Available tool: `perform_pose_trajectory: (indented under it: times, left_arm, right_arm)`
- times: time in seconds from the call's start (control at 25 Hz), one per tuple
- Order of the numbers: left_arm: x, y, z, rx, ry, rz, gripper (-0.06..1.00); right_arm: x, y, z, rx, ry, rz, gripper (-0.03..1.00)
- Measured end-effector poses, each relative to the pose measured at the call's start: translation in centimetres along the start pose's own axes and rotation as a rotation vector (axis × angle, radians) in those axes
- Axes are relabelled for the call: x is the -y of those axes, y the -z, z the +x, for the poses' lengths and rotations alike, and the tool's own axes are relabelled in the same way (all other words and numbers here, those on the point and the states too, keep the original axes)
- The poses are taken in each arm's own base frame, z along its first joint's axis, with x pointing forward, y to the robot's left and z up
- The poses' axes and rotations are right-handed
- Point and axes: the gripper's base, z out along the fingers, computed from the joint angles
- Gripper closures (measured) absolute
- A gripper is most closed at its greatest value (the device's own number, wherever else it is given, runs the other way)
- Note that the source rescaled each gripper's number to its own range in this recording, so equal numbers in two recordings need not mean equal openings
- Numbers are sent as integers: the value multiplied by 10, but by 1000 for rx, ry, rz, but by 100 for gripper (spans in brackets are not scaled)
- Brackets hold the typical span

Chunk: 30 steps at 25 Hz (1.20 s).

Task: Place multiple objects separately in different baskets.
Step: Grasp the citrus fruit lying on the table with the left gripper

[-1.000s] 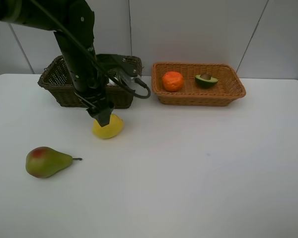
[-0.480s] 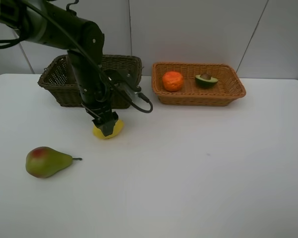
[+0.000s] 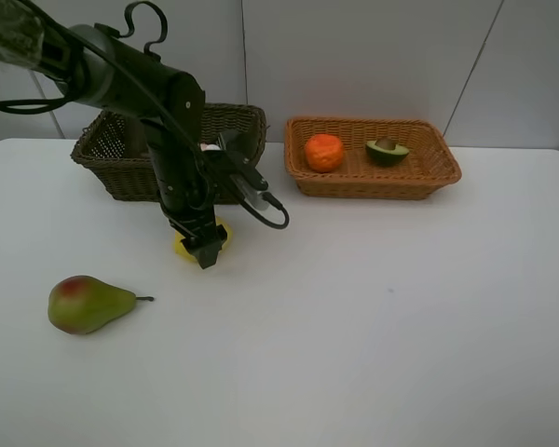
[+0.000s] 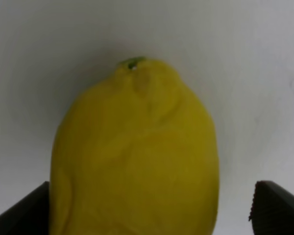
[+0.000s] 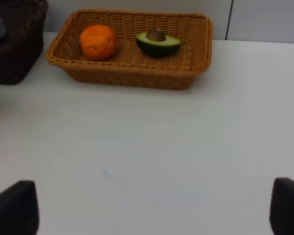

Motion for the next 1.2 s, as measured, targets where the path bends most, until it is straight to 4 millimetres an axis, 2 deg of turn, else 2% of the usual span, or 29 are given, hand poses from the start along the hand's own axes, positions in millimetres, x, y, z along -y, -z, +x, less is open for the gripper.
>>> perform_pose_trajectory:
  times: [0.36,0.4,0.48,1.2]
  left_arm:
    - [0,-4,0,-6,1,4,-3]
    - [0,-4,0,-2,2,2,2]
    - [0,-4,-1,4,9,-1,18]
    - [1,-4,-3,26,76,11,18]
  right_arm:
    - [0,0,0,0,0,0,-3]
    - [0,0,0,0,0,0,-3]
    - [0,0,0,0,0,0,-3]
    - [0,0,0,0,-1,0,-3]
